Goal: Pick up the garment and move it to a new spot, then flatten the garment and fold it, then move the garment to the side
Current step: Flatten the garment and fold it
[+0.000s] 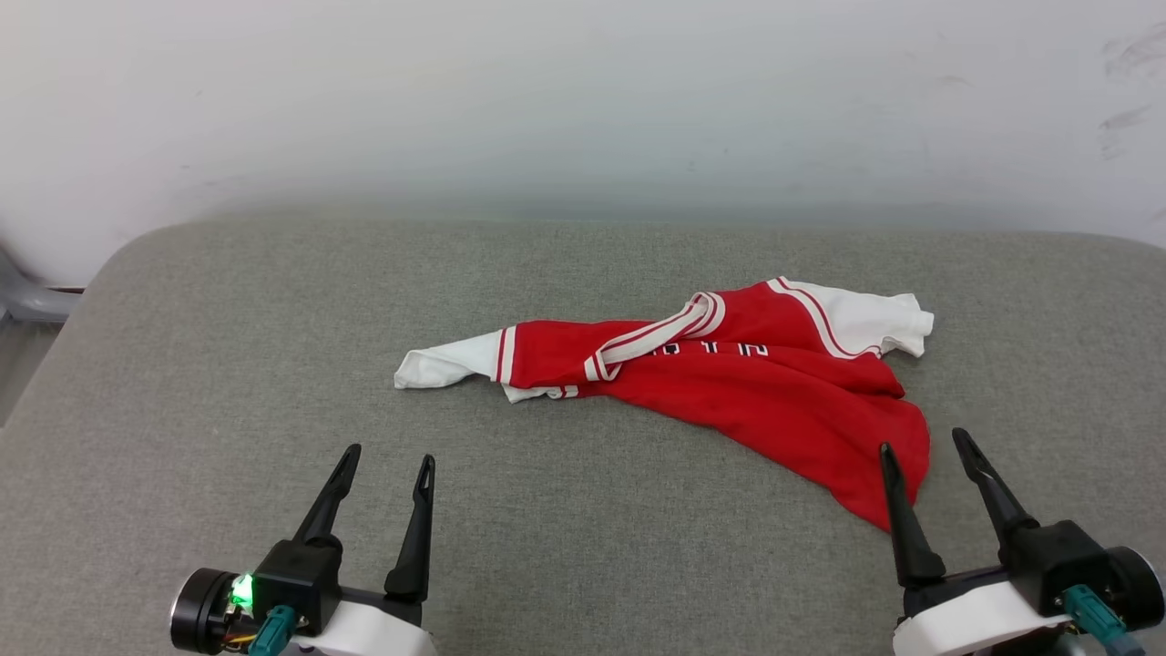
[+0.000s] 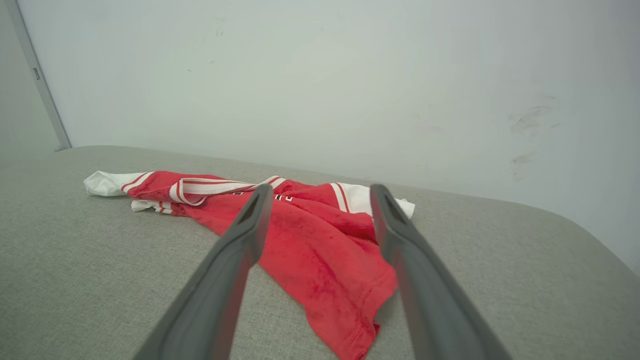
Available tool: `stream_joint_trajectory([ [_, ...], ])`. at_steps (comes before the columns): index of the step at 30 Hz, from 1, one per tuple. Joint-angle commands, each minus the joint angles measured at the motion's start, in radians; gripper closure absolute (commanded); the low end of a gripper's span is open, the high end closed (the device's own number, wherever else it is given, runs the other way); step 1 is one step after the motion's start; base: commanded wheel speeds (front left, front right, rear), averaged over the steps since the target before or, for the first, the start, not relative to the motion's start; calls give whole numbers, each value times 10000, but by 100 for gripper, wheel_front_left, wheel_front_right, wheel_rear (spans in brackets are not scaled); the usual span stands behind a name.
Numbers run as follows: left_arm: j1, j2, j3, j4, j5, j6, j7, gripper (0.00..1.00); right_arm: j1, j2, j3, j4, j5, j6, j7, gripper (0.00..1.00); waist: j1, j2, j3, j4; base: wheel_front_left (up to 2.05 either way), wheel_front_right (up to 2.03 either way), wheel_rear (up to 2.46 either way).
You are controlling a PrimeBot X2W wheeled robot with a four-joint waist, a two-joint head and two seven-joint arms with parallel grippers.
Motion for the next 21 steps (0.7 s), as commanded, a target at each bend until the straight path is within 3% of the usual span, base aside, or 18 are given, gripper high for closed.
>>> stream_joint_trajectory([
  [1, -44, -60, 35, 15, 74, -52, -22, 0, 23, 19, 25, 1, -69, -10, -17, 0, 1, 0, 12, 1, 0, 0, 0],
  [3, -123, -151, 123, 35, 189, -162, -22, 0, 20, 21, 161, 232, 9, -10, -17, 0, 1, 0, 97, 24, 0, 0, 0],
  [6, -318, -445, 304, 66, 429, -443, -22, 0, -722, -470, 1012, 1084, 220, -10, 1080, 0, 1, 0, 437, 150, 0, 0, 0],
  [16, -885, -936, 473, 185, 752, -855, -23, 0, -3111, -3208, 3535, 903, 3025, -10, 7900, 0, 1, 0, 1392, 790, 0, 0, 0],
  [21, -1130, -1091, 488, 281, 906, -993, -24, 0, -4200, -3997, 4141, 675, 3672, -12, 10139, 0, 1, 0, 1755, 1233, 0, 0, 0],
])
